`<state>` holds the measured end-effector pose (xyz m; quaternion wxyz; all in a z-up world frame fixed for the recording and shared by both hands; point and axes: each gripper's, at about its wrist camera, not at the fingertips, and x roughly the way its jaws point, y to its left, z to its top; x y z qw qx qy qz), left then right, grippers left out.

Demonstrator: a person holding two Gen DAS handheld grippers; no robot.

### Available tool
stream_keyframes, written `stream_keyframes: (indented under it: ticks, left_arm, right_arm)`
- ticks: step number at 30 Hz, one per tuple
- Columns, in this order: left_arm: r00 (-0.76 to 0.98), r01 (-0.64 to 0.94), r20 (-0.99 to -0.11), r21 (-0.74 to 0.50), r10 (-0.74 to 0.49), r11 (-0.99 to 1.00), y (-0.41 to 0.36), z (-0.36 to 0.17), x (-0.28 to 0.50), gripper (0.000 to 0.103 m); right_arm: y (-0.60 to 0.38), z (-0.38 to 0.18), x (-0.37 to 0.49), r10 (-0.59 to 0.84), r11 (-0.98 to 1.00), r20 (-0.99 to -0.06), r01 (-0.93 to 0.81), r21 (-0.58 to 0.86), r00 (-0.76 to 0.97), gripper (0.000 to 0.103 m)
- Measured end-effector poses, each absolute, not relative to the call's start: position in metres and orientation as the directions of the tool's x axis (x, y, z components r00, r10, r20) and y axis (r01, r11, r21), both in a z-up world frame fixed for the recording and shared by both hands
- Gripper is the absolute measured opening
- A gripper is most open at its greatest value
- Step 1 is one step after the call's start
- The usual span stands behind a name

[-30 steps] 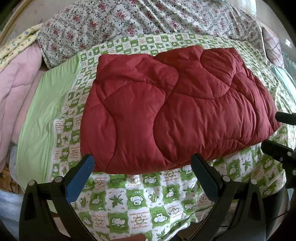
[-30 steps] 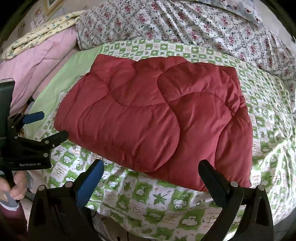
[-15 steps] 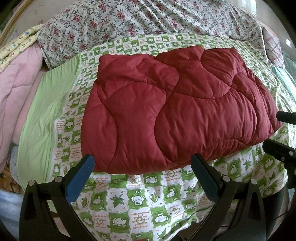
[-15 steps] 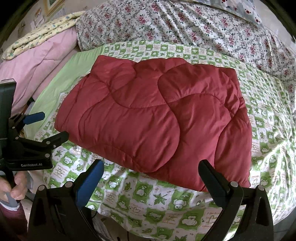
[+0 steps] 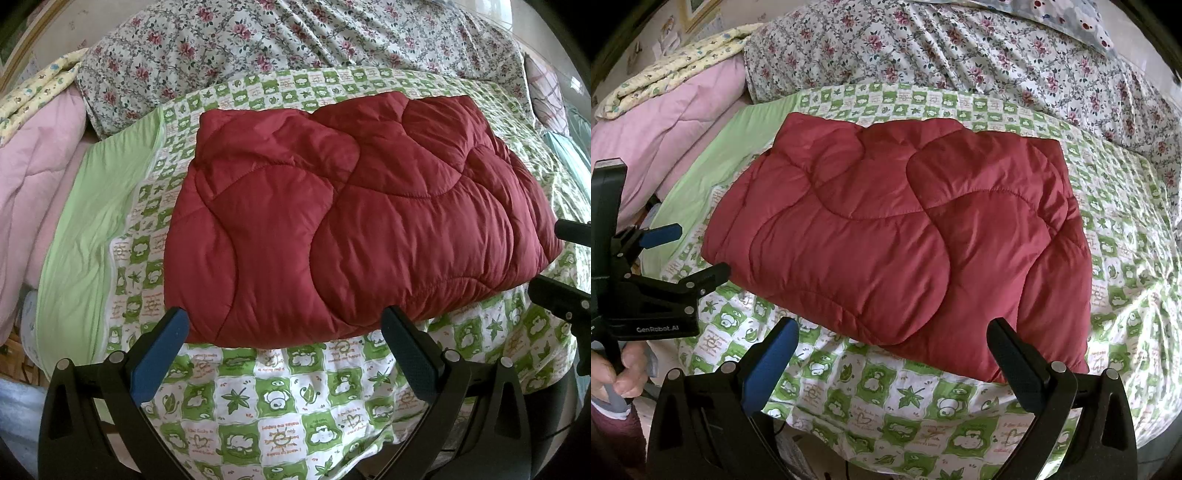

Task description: Fold large clothes

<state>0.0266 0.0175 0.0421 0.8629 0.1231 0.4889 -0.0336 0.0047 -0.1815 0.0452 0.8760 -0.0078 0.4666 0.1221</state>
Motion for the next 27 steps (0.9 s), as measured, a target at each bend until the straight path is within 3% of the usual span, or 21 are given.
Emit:
stream_keyframes:
  ticks: [27]
  left_arm:
    - [0.528, 0.177, -0.846, 0.191, 0.071, 0.966, 0.0172, 0.0442, 0.0266, 0.103]
  right_arm:
    - [-0.1802, 0.0466, 0.0043, 0.205, 0.970, -0.819, -0.221, 0.098, 0.536, 0.103]
